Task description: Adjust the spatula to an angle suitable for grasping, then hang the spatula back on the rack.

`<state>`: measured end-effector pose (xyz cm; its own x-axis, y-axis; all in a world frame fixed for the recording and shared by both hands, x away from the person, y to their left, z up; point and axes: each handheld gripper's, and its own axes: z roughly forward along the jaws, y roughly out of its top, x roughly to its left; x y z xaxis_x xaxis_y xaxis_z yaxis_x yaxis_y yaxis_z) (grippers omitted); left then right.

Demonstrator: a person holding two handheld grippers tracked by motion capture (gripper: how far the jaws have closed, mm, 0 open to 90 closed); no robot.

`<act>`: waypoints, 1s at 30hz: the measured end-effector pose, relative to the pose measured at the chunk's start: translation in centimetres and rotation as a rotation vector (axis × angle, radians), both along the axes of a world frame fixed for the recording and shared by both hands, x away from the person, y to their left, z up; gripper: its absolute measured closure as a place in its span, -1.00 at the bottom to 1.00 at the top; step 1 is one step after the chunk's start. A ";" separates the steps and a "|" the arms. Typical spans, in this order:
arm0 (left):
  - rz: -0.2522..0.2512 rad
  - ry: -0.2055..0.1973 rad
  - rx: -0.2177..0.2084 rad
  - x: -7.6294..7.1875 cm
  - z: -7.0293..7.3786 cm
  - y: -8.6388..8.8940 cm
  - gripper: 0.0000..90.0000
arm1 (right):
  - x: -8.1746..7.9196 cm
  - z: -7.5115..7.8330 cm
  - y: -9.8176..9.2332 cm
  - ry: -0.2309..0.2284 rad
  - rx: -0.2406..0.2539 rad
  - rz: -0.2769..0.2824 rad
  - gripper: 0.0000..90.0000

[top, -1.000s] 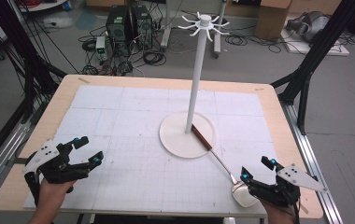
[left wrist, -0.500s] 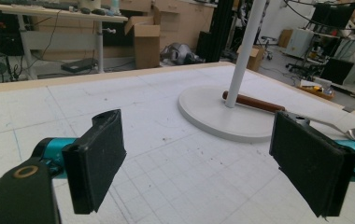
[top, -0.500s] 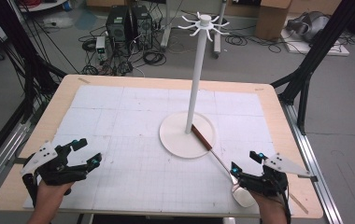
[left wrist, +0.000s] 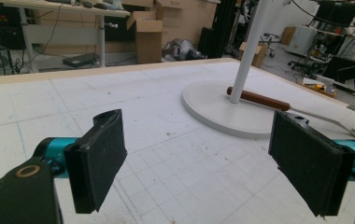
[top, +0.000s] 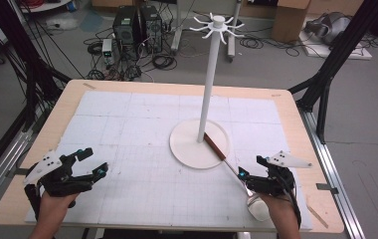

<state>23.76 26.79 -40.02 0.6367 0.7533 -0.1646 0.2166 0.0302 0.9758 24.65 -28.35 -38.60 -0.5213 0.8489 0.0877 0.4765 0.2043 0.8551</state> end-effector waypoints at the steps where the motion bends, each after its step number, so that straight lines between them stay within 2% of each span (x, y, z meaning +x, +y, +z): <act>1: -0.001 0.007 0.004 0.2 -0.1 0.1 -0.58 | 0.2 -0.1 0.1 -0.002 -0.013 0.006 -0.50; 3: -0.004 0.009 0.004 0.3 -0.1 0.1 -0.58 | 0.3 -0.4 0.2 0.007 -0.024 0.013 -0.50; 8: -0.004 0.001 0.008 0.1 0.0 -0.1 -0.57 | 0.4 -1.0 0.3 0.030 -0.018 0.031 -0.50; 11: -0.010 0.002 0.004 0.3 0.1 -0.4 -0.57 | 0.4 -1.1 0.3 0.029 -0.027 0.034 -0.50; 16: -0.031 0.011 0.013 0.5 -0.1 -0.9 -0.57 | 0.4 -1.5 0.4 0.057 -0.056 0.045 -0.49; 19: -0.038 0.015 0.014 0.7 -0.2 -0.9 -0.57 | 0.8 -2.0 0.8 0.087 -0.085 0.060 -0.47; 22: -0.038 0.019 0.010 0.7 -0.2 -0.8 -0.57 | 1.4 -2.6 1.3 0.126 -0.142 0.065 -0.49; 23: -0.038 0.019 0.010 0.7 -0.2 -0.8 -0.57 | 1.4 -2.6 1.3 0.126 -0.142 0.065 -0.49; 24: -0.043 0.021 0.011 0.6 -0.2 -0.8 -0.57 | 1.7 -3.0 1.5 0.158 -0.174 0.071 -0.53; 26: -0.045 0.020 0.015 0.6 -0.2 -0.8 -0.57 | 2.1 -3.4 1.7 0.181 -0.202 0.075 -0.53; 30: -0.047 0.022 0.017 0.4 -0.1 -1.0 -0.56 | 2.6 -3.8 1.8 0.208 -0.203 0.088 -0.31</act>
<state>24.17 25.80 -40.11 0.6676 0.7258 -0.1659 0.2385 0.0026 0.9711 27.22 -26.53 -42.36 -0.5823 0.8123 0.0332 0.6102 0.4097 0.6781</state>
